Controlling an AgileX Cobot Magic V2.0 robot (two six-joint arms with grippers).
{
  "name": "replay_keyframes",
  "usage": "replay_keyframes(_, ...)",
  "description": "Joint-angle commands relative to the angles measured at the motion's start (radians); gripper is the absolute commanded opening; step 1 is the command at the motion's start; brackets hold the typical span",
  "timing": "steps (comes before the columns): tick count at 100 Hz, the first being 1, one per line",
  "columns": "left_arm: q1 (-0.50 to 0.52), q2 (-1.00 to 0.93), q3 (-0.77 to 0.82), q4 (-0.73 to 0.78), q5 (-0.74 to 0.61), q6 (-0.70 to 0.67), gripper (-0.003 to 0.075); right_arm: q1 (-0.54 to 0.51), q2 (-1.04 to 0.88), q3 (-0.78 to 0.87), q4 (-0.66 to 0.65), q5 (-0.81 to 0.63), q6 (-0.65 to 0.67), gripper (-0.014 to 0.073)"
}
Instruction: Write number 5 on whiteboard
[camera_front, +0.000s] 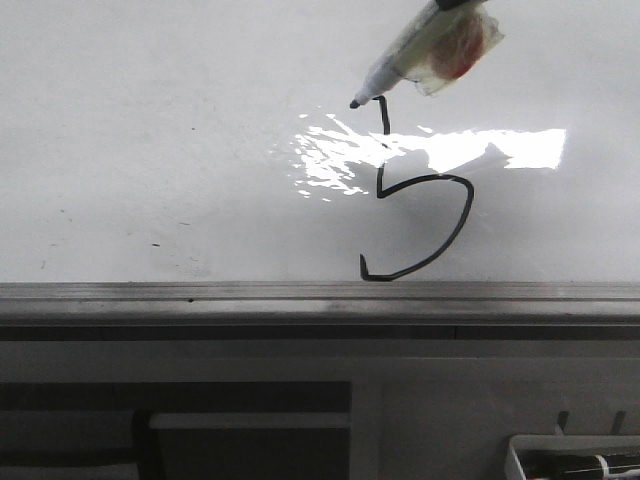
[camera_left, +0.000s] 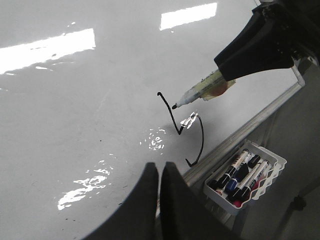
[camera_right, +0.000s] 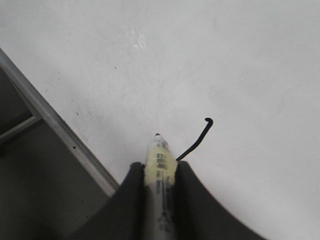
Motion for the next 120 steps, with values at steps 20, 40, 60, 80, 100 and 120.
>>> replay_keyframes(20, 0.002, 0.004, -0.026, -0.011, -0.08, -0.012, -0.002, -0.009, 0.01, -0.034, -0.044, -0.071, -0.006, -0.0058)
replay_keyframes(40, 0.002, 0.004, -0.026, -0.011, -0.08, -0.012, -0.002, -0.037, 0.01, -0.034, -0.06, -0.054, -0.006, -0.0058)
replay_keyframes(60, 0.002, 0.004, -0.026, -0.011, -0.08, -0.012, -0.002, -0.074, 0.01, -0.034, -0.06, -0.059, -0.003, -0.0058)
replay_keyframes(80, 0.002, 0.004, -0.026, -0.011, -0.081, -0.012, -0.002, -0.074, 0.019, -0.032, -0.06, -0.075, -0.003, -0.0058)
replay_keyframes(100, 0.002, 0.004, -0.026, -0.011, -0.082, -0.012, -0.002, -0.074, 0.035, -0.032, -0.053, -0.09, -0.003, -0.0058)
replay_keyframes(120, 0.002, 0.004, -0.026, -0.011, -0.082, -0.012, -0.002, -0.074, 0.05, -0.032, -0.053, -0.086, -0.003, -0.0058)
